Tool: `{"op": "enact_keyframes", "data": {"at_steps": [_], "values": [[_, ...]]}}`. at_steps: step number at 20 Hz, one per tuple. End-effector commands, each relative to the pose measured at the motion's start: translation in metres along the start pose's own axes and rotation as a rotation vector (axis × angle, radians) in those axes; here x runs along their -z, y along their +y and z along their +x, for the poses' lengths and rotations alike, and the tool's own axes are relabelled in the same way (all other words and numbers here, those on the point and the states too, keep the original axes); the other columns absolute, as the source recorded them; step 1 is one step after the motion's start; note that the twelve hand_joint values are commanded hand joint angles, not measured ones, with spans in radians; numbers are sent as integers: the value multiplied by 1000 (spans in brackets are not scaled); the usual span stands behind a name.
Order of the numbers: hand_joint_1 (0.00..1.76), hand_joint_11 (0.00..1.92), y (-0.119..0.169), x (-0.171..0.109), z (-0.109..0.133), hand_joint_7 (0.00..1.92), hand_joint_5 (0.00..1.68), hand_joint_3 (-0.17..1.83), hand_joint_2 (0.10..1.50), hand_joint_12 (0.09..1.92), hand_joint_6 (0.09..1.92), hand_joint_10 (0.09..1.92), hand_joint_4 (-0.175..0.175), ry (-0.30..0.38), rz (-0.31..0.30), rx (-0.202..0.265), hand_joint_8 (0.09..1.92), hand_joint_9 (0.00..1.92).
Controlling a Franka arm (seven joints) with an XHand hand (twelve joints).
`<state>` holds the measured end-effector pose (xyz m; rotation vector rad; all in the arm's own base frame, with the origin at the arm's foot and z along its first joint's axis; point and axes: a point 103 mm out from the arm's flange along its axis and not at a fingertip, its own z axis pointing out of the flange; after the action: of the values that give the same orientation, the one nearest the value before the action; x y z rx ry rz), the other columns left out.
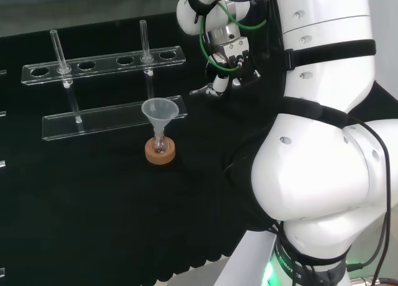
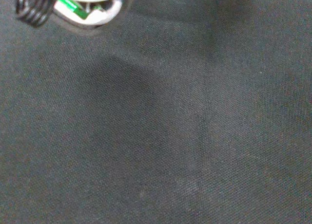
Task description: Pick up the weighing funnel.
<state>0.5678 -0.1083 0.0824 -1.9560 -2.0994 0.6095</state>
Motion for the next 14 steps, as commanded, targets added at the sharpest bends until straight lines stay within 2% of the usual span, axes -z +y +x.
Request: {"op": "enact_keyframes", "data": {"at_steps": [1,14], "values": [[897,451,1,-3,-5,530,688,571,589,1290,506,478,19,15,-2,-3,636,763],[888,453,6,-4,-7,538,753,577,603,1291,586,480,35,19,-6,5,639,768]]}}
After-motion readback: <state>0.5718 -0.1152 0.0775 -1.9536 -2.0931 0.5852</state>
